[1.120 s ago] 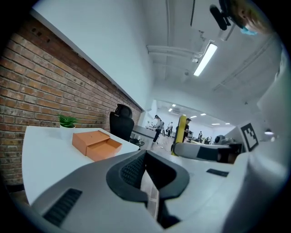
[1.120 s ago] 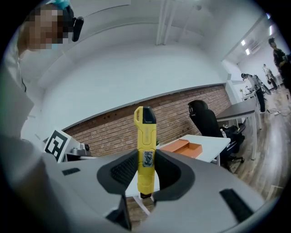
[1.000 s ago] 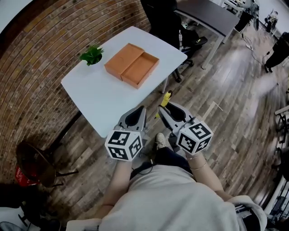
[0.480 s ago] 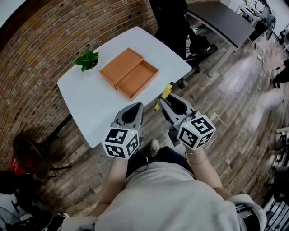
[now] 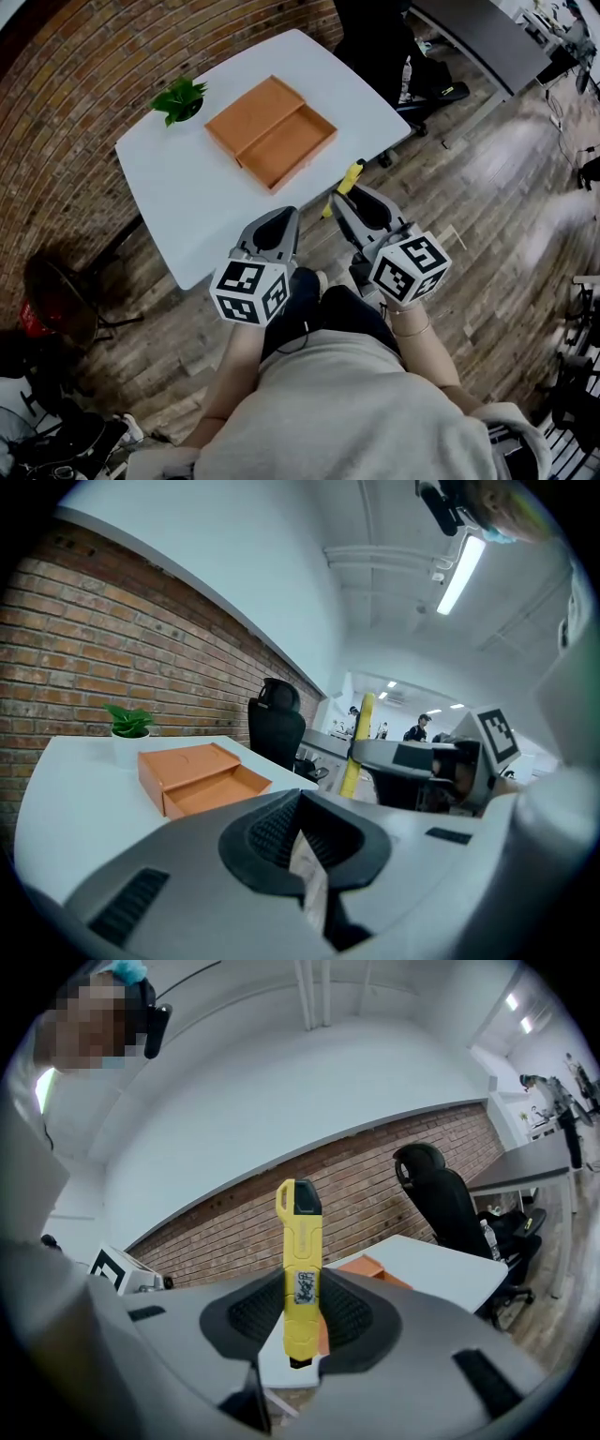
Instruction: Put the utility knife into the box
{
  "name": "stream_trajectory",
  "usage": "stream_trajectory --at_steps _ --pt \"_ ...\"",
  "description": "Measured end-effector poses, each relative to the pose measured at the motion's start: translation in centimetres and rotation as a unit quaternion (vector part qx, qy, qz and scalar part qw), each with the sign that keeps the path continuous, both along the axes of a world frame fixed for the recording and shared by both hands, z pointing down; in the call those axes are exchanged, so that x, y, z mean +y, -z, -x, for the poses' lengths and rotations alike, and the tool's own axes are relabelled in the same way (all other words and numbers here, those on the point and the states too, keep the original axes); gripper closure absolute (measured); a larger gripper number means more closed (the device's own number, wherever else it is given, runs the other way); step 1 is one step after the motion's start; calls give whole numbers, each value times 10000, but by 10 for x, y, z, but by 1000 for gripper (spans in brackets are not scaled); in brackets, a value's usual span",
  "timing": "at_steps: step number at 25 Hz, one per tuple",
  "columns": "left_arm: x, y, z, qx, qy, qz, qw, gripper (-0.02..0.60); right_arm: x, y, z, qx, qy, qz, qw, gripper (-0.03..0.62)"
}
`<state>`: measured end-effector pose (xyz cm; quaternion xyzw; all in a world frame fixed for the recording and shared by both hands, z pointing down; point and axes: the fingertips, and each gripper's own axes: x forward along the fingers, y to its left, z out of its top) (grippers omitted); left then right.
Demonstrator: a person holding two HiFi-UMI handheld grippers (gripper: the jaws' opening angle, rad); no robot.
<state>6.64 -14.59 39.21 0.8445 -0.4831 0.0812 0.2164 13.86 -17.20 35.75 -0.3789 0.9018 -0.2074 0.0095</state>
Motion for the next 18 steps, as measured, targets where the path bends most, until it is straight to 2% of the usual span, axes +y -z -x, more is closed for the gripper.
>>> stream_trajectory --at_steps 5,12,18 --pt "-5 -10 17 27 264 163 9995 575 -6 -15 11 130 205 147 9996 482" --pt "-24 -17 34 -18 392 263 9989 575 -39 -16 27 263 334 76 9991 482" --pt "-59 -21 56 40 516 299 9982 575 -80 -16 45 687 540 -40 9962 483"
